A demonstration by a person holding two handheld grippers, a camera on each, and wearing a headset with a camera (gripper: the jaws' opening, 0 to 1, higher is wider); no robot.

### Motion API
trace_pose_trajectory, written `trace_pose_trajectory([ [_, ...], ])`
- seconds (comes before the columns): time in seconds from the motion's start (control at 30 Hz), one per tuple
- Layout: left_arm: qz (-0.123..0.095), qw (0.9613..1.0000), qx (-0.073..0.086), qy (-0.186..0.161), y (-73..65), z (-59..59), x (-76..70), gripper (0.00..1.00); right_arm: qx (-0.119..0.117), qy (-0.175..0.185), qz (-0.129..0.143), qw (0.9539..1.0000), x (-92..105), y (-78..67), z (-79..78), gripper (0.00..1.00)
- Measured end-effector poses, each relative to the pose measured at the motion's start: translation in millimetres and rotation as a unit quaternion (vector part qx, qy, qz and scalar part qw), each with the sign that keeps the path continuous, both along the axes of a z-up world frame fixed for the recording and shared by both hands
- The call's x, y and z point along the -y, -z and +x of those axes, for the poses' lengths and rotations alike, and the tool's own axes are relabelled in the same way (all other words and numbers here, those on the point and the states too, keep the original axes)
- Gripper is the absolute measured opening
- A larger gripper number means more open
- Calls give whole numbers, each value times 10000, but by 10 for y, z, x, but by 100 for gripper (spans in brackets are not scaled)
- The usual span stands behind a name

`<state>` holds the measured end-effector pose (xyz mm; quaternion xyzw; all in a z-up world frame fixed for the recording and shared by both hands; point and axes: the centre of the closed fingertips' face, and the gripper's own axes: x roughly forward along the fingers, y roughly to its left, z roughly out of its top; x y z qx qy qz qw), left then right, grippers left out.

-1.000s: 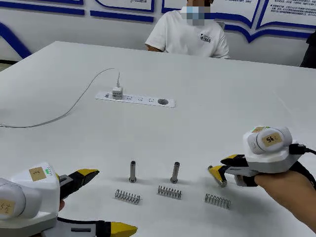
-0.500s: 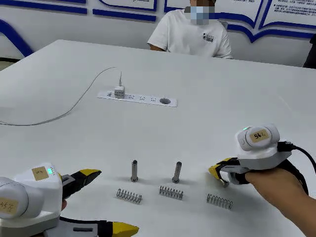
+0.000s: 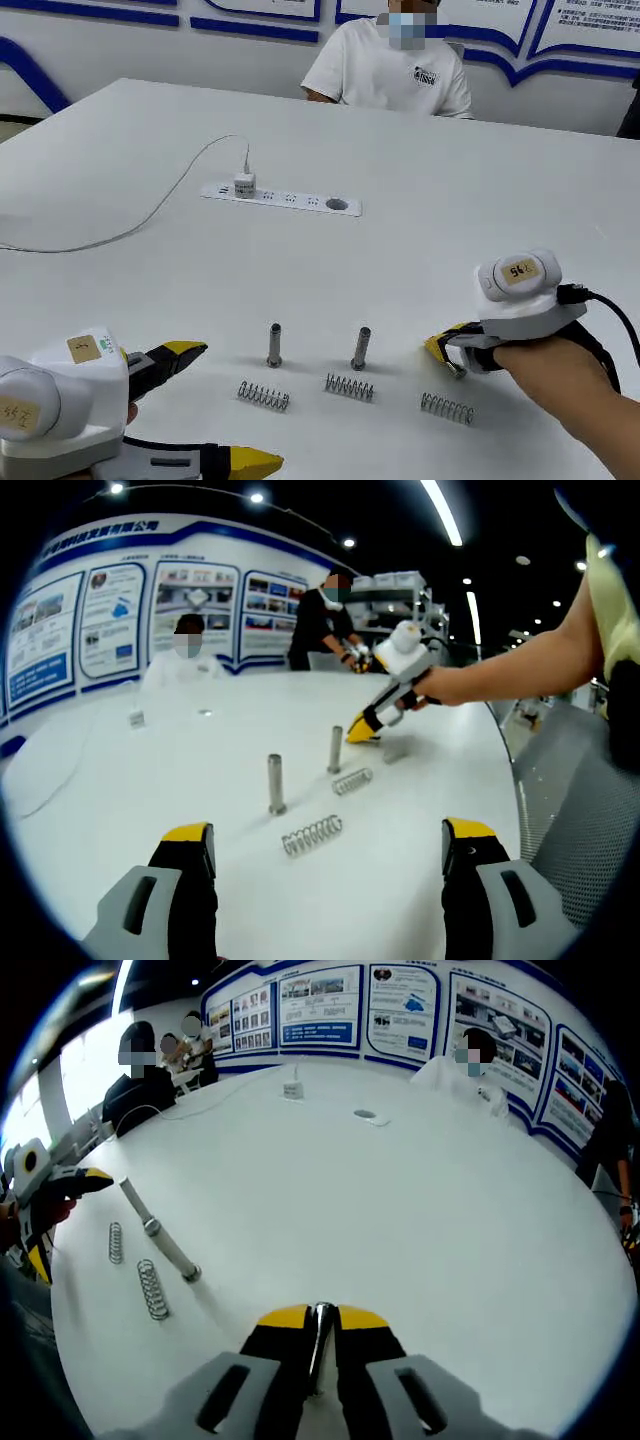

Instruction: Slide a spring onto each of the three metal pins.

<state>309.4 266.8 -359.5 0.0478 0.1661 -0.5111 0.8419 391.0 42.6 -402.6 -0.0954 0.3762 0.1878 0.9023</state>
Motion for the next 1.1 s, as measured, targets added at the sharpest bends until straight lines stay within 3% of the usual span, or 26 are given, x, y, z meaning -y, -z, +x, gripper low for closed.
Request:
trace_pose_trajectory([
  [0.47, -28, 10000, 1, -20, -15, 3, 8, 95, -81, 155, 123, 9998, 10, 9, -13, 9],
  [0.87, -58, 10000, 34, -4, -44, 4, 32, 95, 356, 136, 387, 9985, -5, -378, -116, 9],
  [1.1, -63, 10000, 52, 0, -60, 5, 25, 95, 471, 128, 417, 9979, 7, -448, -201, 9],
])
